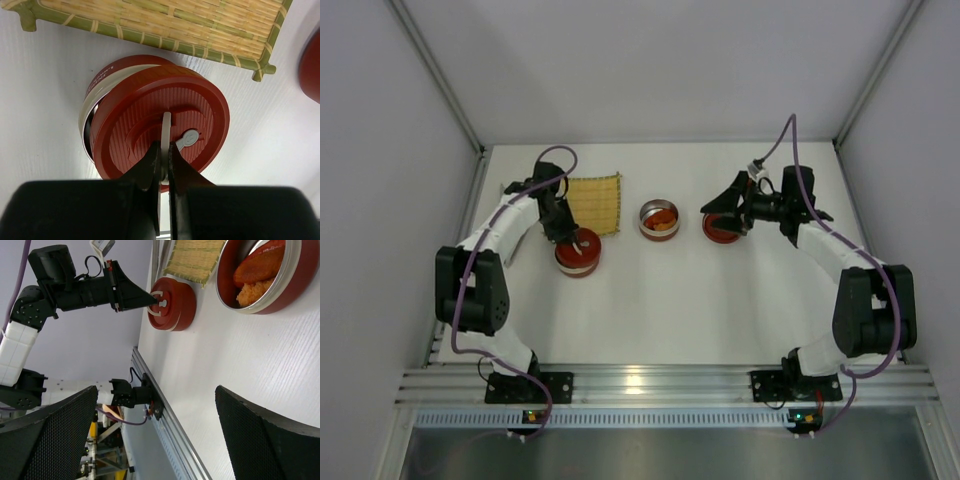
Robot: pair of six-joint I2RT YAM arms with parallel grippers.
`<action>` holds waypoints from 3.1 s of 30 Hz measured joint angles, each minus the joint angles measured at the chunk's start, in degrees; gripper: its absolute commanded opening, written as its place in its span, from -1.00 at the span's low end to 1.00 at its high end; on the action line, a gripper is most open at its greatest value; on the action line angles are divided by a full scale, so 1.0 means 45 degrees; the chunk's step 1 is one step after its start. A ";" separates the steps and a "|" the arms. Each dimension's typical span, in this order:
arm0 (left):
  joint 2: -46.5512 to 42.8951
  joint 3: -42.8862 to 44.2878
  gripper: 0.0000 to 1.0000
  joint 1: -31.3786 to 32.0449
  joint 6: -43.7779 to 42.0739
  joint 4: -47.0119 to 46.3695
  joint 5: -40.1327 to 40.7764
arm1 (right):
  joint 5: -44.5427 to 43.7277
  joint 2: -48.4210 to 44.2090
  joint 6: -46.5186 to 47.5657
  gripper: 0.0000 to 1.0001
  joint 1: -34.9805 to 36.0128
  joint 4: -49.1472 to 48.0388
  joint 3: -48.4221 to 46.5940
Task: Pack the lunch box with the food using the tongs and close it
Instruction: Close the box lid on the packing box.
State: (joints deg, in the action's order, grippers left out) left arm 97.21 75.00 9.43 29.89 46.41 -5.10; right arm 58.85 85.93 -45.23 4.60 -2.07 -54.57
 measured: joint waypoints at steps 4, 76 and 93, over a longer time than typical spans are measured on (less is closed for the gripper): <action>-0.0136 -0.0180 -1.00 -0.0160 0.0005 -0.0151 -0.0253 | 0.0117 0.0000 -0.0068 0.99 0.0000 -0.0029 0.0204; -0.1457 -0.1919 -1.00 -0.1044 -0.0345 -0.1443 -0.1307 | 0.0515 0.0005 -0.0039 0.99 -0.0005 -0.0024 0.0287; -0.1277 -0.1919 -1.00 -0.1001 -0.0452 -0.1486 -0.1229 | 0.0520 0.0005 -0.0068 0.99 -0.0005 -0.0053 0.0296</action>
State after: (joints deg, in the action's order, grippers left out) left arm 91.46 66.37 4.93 27.86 39.72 -10.63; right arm 61.19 85.95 -45.54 4.58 -2.31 -53.23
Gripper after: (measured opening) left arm 0.060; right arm 0.993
